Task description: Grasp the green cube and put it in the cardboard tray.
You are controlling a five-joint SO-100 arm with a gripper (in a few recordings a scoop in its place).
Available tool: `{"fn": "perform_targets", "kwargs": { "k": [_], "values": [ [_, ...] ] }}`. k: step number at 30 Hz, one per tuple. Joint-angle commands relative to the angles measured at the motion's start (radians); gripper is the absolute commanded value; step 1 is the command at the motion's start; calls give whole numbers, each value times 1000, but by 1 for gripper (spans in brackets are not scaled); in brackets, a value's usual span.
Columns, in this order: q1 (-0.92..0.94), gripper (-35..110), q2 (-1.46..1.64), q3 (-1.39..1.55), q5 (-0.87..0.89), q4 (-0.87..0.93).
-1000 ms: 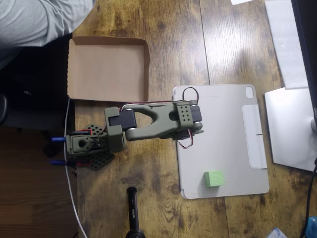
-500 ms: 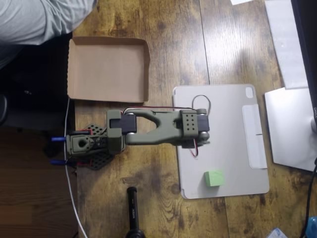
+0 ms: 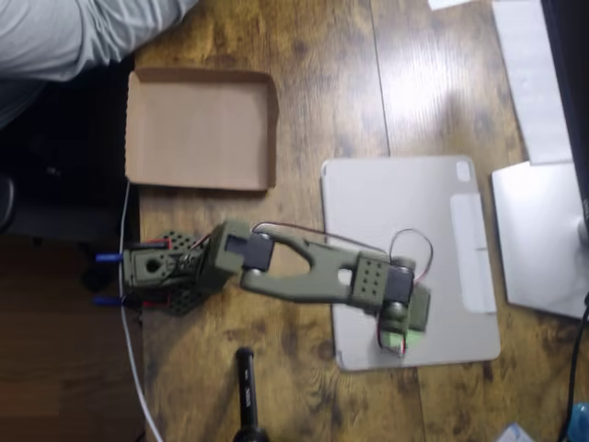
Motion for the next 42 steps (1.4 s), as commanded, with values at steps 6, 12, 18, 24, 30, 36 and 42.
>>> {"fn": "perform_targets", "kwargs": {
  "k": [6, 12, 18, 24, 30, 36, 42],
  "values": [
    [-43, 0, -110, -202, -74, 265],
    [-71, 1, -252, -313, -91, 334],
    [-21, 7, -382, -614, -103, 328],
    [20, 11, -391, -676, -124, 339],
    [32, 18, -362, -506, -161, 339],
    [9, 22, -347, -433, -146, 337],
    [-15, 23, -333, -394, -138, 316]
  ]
}}
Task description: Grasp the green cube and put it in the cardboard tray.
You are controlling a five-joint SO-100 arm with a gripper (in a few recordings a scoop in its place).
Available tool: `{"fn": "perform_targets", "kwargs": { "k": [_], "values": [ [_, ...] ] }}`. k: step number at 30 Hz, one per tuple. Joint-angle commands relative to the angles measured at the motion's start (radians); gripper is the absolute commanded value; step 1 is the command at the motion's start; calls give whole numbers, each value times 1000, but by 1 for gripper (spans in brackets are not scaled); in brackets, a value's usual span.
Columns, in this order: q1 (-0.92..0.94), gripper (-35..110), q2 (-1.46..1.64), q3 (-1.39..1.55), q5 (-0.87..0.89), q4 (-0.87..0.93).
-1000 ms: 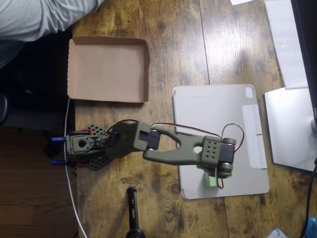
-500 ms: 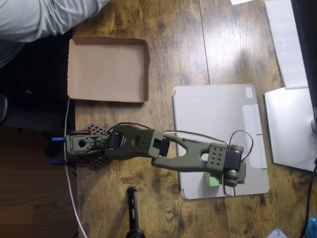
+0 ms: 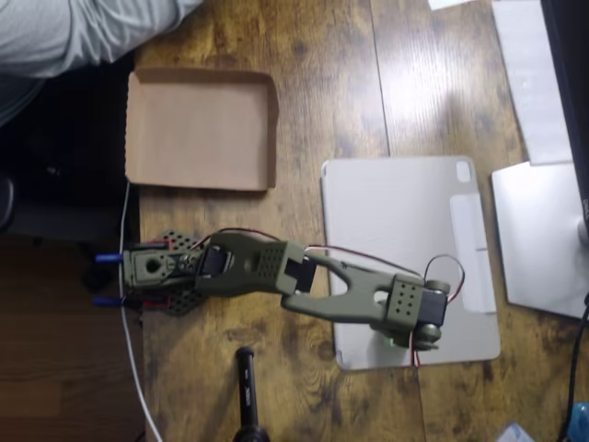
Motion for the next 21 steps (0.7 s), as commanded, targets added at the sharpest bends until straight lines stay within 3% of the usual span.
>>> {"fn": "perform_targets", "kwargs": {
  "k": [1, 21],
  "values": [
    [-6, 23, 74, 12, -2, -11],
    [48, 31, 61, 132, -51, -152]
  ]
}}
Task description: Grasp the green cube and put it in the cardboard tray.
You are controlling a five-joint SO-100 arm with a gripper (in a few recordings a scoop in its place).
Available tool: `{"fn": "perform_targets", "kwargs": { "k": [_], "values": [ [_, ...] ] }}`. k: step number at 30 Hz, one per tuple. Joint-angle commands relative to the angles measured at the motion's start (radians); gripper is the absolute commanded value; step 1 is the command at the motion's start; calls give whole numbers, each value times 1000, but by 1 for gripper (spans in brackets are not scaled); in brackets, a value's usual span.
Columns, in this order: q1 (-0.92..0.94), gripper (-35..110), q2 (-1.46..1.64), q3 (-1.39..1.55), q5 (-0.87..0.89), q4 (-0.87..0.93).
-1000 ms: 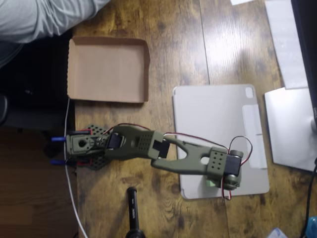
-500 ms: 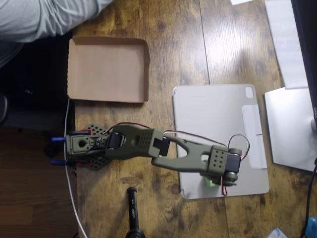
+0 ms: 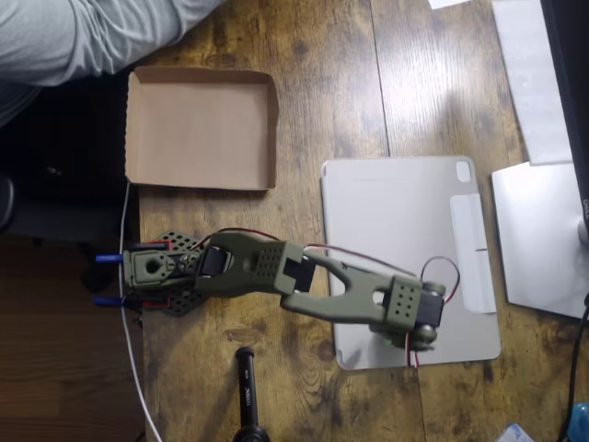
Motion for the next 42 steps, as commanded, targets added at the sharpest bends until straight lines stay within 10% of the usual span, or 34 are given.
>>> {"fn": "perform_targets", "kwargs": {
  "k": [1, 33, 42],
  "values": [
    [20, 31, 60, 17, -11, -20],
    [-3, 2, 58, 64, 28, -117],
    [-175, 4, 204, -78, 98, 100]
  ]
}}
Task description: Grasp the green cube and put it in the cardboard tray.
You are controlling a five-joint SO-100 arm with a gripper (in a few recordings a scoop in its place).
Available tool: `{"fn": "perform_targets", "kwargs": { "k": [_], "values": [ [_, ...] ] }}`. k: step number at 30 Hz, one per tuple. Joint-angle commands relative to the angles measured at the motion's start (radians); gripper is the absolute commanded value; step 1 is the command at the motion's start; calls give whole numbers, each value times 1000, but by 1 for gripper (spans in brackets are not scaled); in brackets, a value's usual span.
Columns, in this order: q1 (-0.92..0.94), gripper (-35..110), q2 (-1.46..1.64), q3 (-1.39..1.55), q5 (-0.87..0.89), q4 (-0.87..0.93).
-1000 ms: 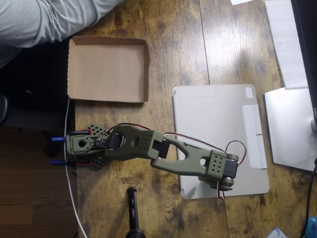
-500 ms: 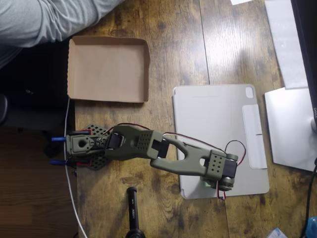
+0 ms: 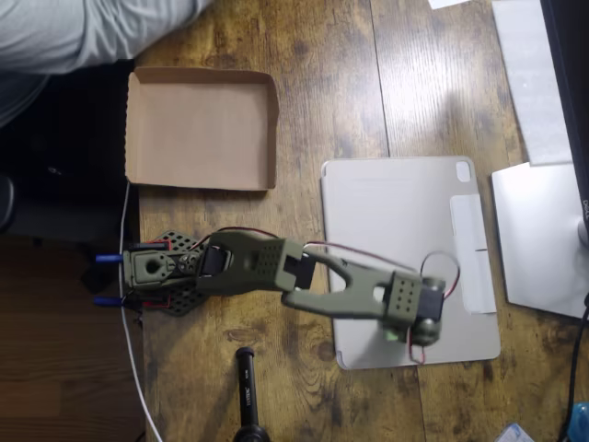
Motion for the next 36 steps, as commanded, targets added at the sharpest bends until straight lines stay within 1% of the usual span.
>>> {"fn": "perform_targets", "kwargs": {
  "k": [1, 5, 11, 14, 18, 23, 26, 28, 31, 36],
  "values": [
    [-94, 4, 183, -18, 31, 97],
    [-241, 9, 396, 130, 95, 120],
    [-477, 10, 778, 529, 198, 120],
    [-577, 12, 894, 686, 264, 129],
    [-750, 11, 946, 795, 374, 149],
    [-1114, 12, 953, 910, 499, 149],
    [-1307, 12, 893, 913, 572, 147],
    [-1416, 12, 857, 890, 588, 146],
    [-1477, 12, 822, 862, 575, 146],
    [-1462, 17, 825, 861, 569, 140]
  ]
}}
